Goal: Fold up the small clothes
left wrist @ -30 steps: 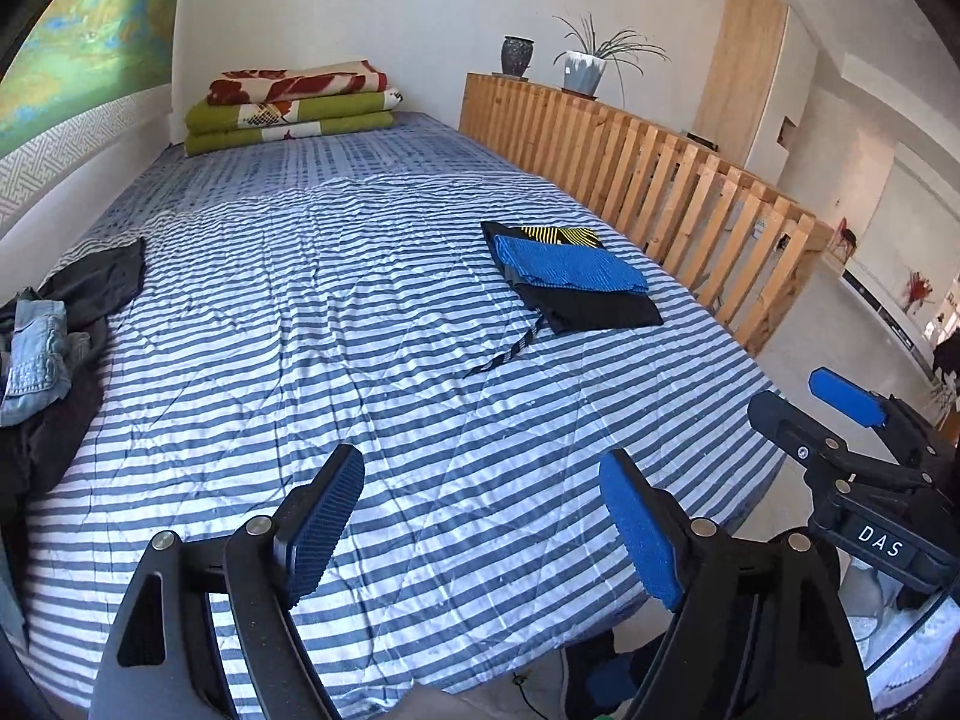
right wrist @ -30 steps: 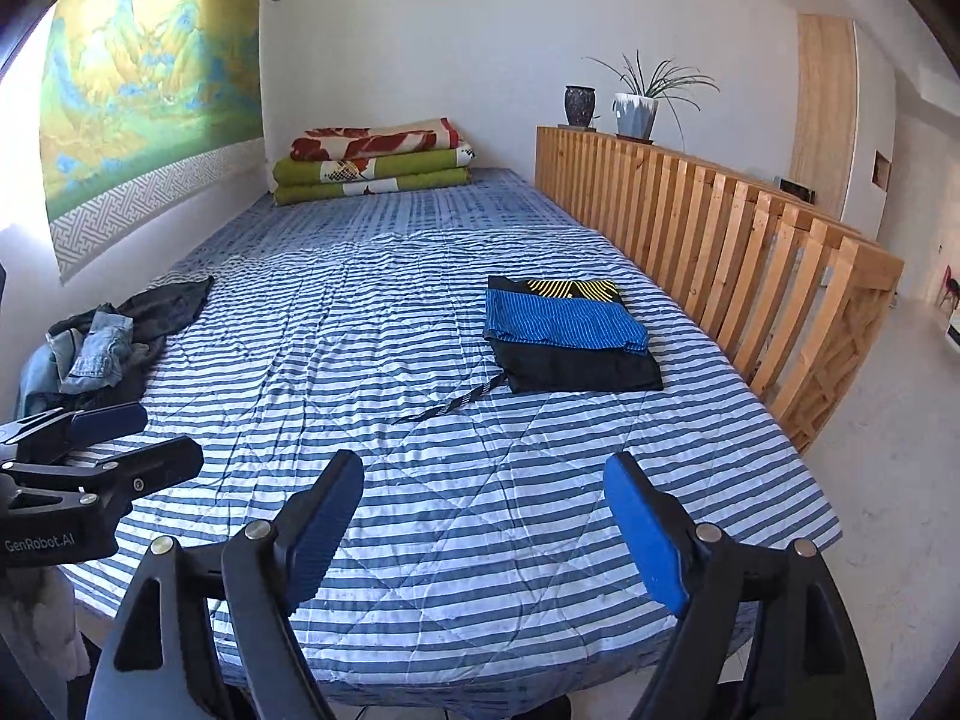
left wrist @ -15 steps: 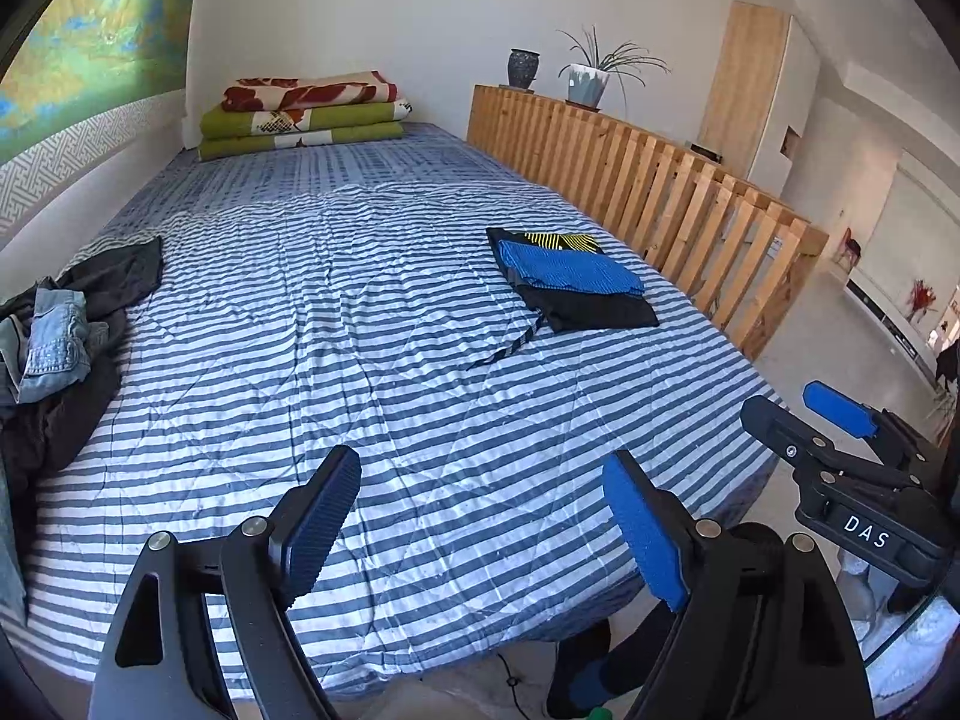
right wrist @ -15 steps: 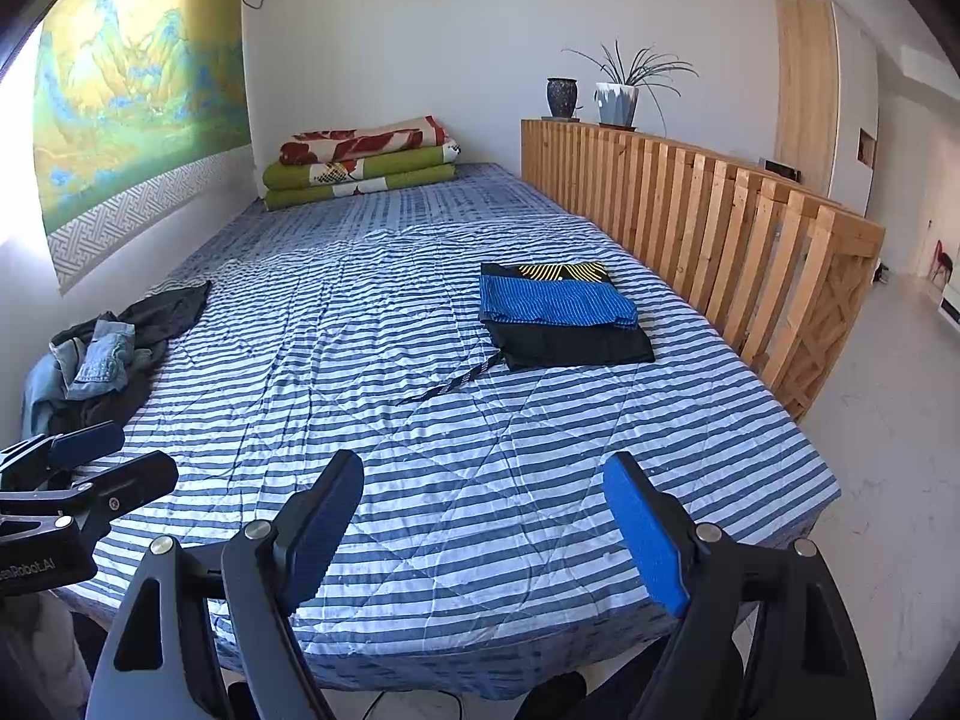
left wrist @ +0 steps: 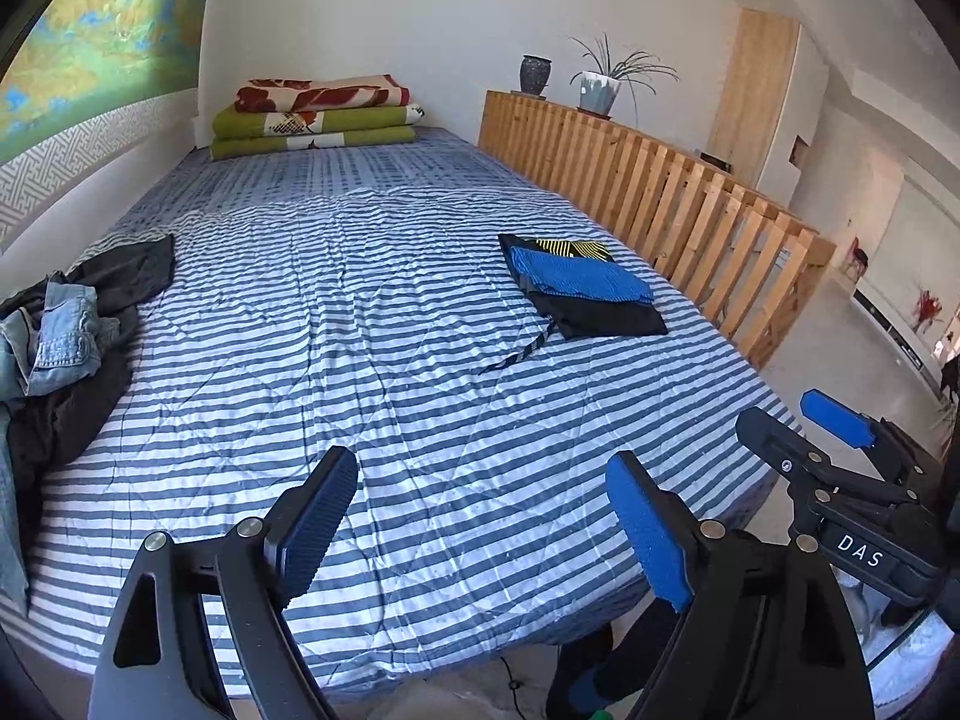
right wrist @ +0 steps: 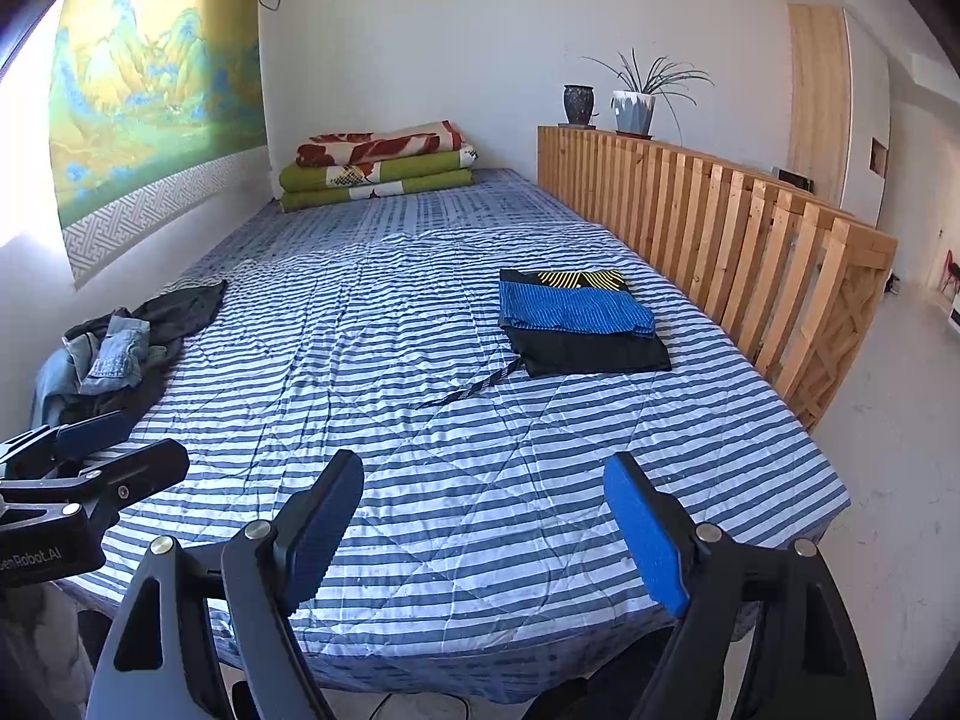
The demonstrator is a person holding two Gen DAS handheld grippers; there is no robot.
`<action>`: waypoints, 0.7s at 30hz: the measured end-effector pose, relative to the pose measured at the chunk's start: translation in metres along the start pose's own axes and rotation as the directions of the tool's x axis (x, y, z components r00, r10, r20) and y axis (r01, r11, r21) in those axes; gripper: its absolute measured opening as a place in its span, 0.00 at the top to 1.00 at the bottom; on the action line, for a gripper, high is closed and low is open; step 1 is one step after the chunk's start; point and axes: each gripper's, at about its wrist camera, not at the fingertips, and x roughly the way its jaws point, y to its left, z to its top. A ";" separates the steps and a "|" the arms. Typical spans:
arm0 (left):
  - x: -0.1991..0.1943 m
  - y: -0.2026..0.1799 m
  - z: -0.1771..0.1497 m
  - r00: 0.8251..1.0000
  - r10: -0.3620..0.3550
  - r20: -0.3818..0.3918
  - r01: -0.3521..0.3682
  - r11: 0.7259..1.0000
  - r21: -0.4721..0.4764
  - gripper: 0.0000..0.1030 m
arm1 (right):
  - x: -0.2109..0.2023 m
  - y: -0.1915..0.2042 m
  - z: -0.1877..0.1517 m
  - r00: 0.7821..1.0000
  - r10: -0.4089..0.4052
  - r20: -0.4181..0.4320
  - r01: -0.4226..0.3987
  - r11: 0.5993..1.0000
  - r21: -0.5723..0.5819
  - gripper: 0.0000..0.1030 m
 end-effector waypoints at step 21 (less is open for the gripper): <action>0.003 -0.003 0.000 1.000 -0.003 -0.005 0.003 1.000 0.018 0.15 | 0.004 -0.004 -0.002 1.000 0.002 -0.012 -0.002 1.000 0.013 0.23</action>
